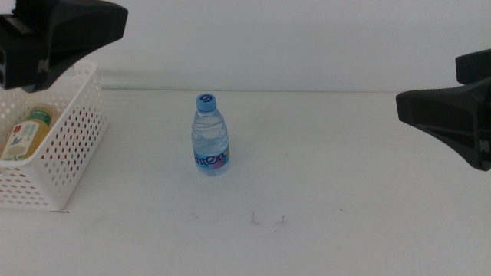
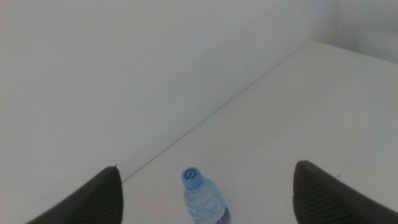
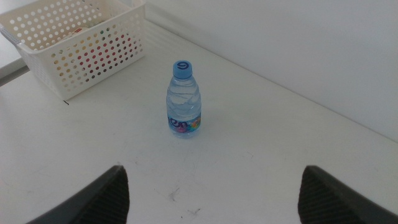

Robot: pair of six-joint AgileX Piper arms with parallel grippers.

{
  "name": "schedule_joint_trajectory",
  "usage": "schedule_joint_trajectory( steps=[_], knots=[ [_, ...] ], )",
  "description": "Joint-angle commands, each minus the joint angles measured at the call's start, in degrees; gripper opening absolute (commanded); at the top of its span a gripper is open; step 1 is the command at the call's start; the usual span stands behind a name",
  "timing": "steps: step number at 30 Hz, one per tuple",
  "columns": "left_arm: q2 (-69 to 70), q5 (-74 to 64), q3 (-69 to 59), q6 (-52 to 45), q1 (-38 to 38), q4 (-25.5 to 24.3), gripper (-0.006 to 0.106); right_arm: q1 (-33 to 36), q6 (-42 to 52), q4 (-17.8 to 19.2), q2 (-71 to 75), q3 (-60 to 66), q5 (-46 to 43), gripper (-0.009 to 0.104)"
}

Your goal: Use arms to grab the bottles and put them into the dustbin to the left of the table.

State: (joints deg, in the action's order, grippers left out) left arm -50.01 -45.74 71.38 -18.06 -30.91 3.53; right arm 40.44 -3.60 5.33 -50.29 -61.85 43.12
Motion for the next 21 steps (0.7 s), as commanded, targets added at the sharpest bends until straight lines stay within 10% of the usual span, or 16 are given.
schedule_joint_trajectory(
  steps=[1, 5, 15, 21],
  knots=[
    [0.04, 0.81, 0.30, 0.37, 0.05, -1.15, 0.094, 0.04, 0.40, 0.11, 0.20, -0.19, -0.26, 0.092],
    [0.94, 8.83, -6.05, 0.37, 0.05, -2.95, 0.094, 0.04, 0.40, 0.11, 0.20, -0.19, -0.24, 0.093],
    [3.51, 80.81, -62.03, 17.58, -2.84, 7.25, 0.094, 0.04, 0.40, 0.11, 0.20, -0.19, -0.75, 0.093],
    [0.75, 80.73, -68.31, 18.06, -2.85, 7.00, 0.094, 0.04, 0.40, 0.11, 0.20, -0.19, -0.75, 0.093]
  ],
)
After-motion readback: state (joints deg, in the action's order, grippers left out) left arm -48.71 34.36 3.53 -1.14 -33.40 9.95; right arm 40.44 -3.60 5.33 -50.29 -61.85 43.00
